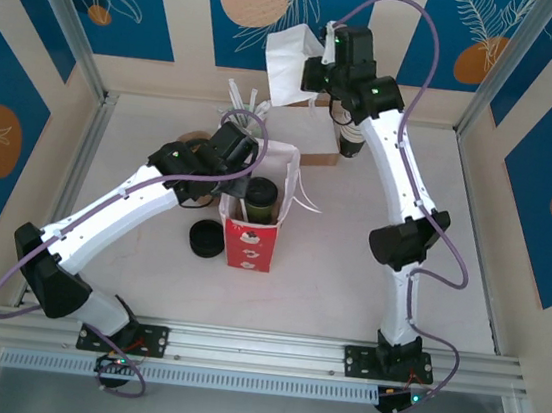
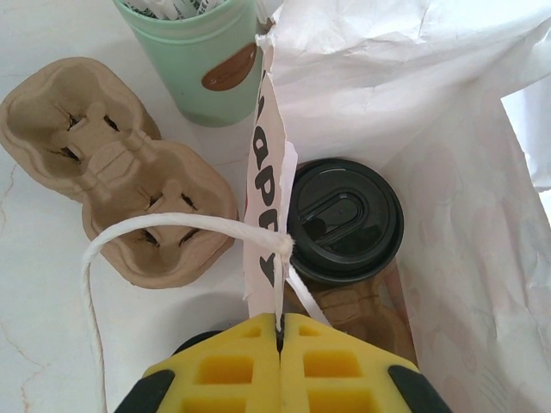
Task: Pack the takeout coffee
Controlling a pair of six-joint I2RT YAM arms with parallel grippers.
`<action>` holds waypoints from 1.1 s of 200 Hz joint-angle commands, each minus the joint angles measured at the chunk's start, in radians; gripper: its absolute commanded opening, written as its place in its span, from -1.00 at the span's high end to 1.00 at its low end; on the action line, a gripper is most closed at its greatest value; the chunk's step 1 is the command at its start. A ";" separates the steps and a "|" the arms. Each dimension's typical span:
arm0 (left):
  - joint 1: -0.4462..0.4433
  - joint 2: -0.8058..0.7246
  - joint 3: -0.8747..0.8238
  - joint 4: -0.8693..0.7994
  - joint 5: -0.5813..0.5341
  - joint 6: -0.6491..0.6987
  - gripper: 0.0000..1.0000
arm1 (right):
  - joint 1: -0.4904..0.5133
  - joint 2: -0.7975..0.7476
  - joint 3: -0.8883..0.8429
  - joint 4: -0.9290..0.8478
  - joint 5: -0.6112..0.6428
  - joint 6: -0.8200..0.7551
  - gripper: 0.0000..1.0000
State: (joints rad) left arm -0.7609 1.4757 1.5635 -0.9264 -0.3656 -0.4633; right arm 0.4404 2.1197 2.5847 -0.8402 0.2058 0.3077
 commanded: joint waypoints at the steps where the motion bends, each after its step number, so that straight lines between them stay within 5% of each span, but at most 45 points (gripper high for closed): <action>1: 0.009 -0.005 0.013 0.010 0.021 -0.014 0.87 | 0.006 -0.078 0.031 -0.052 -0.106 0.081 1.00; 66: 0.009 -0.026 -0.015 0.050 0.011 -0.034 0.87 | 0.015 -0.234 -0.077 -0.112 -0.296 0.372 1.00; 122: 0.012 -0.032 -0.040 0.073 0.016 -0.067 0.88 | 0.021 -0.484 -0.522 0.112 -0.440 0.605 1.00; 174: 0.028 -0.082 -0.094 0.132 0.061 -0.103 0.88 | 0.060 -0.668 -0.886 0.331 -0.464 0.744 1.00; 220: 0.036 -0.092 -0.104 0.149 0.070 -0.108 0.88 | 0.137 -0.721 -1.037 0.410 -0.436 0.784 1.00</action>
State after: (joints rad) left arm -0.7383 1.4082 1.4723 -0.8116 -0.3138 -0.5522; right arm 0.5419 1.4326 1.5948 -0.5167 -0.2256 1.0439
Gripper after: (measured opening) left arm 0.062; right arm 0.051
